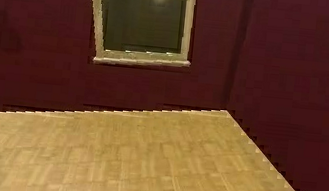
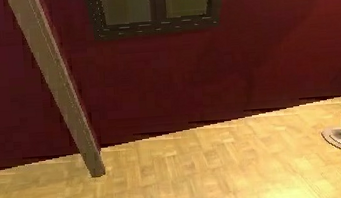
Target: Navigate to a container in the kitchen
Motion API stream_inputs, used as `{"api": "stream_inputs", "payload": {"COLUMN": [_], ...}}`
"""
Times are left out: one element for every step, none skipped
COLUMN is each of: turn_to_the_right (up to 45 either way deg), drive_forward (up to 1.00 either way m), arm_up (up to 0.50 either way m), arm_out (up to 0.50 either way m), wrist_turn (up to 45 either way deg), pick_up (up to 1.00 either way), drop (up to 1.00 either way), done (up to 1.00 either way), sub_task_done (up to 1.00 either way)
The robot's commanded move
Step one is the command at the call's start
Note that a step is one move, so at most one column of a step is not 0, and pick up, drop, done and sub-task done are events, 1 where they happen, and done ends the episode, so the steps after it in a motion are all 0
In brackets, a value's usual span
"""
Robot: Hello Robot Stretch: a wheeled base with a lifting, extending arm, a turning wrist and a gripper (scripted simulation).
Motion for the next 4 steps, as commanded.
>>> {"api": "stream_inputs", "payload": {"turn_to_the_right": [-9.0,0.0,-45.0,-3.0], "drive_forward": [0.00,0.65,0.00,0.00], "arm_up": [0.00,0.00,0.00,0.00], "arm_out": [0.00,0.00,0.00,0.00], "wrist_turn": [0.0,0.0,0.0,0.0], "pick_up": [0.00,0.00,0.00,0.00], "drop": [0.00,0.00,0.00,0.00], "done": [0.00,0.00,0.00,0.00], "sub_task_done": [0.00,0.00,0.00,0.00]}}
